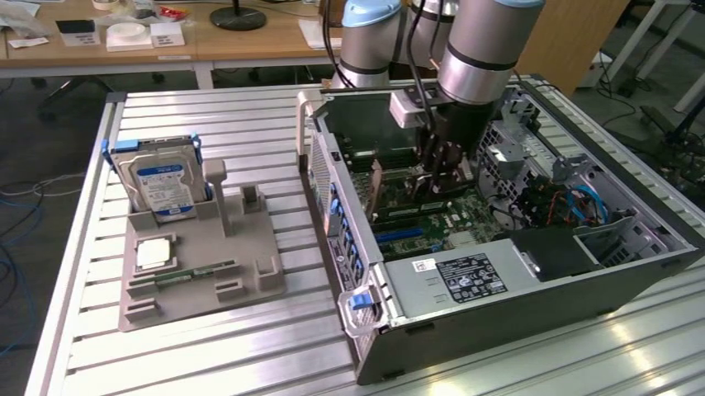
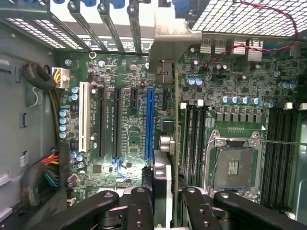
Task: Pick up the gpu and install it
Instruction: 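Insert the gpu into the slot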
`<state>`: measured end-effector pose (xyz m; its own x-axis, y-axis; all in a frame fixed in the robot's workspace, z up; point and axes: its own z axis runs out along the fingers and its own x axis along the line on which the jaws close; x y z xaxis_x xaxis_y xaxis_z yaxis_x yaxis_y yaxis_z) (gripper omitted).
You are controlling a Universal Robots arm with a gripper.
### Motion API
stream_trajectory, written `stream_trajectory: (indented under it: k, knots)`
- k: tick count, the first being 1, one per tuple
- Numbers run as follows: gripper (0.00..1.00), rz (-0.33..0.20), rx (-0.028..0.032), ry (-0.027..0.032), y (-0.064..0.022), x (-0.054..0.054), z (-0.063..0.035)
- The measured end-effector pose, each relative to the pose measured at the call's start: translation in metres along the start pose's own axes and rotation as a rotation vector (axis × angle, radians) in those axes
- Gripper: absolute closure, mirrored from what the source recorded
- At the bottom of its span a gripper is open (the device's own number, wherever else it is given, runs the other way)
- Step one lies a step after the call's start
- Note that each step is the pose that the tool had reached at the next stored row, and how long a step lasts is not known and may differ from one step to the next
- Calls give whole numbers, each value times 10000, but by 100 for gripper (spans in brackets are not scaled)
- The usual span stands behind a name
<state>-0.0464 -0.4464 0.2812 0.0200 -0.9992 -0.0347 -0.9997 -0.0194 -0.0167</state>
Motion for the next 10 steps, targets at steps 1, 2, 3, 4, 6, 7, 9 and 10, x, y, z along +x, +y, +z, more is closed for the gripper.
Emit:
stream_trajectory:
  k: [1, 2, 3, 4, 6, 7, 9, 10]
  knots:
    - [72, -2, 0, 1, 13, 0, 7]
    - [72, -3, -1, 3, 26, 1, 14]
    - [72, -3, -3, 9, 36, 1, 24]
    - [72, -3, -2, 21, 38, 1, 34]
    - [72, 6, -3, 67, 39, 10, 49]
    - [72, 25, -3, 91, 39, 17, 56]
    - [72, 117, 3, 100, 40, 26, 70]
    - [72, 161, 5, 100, 40, 28, 79]
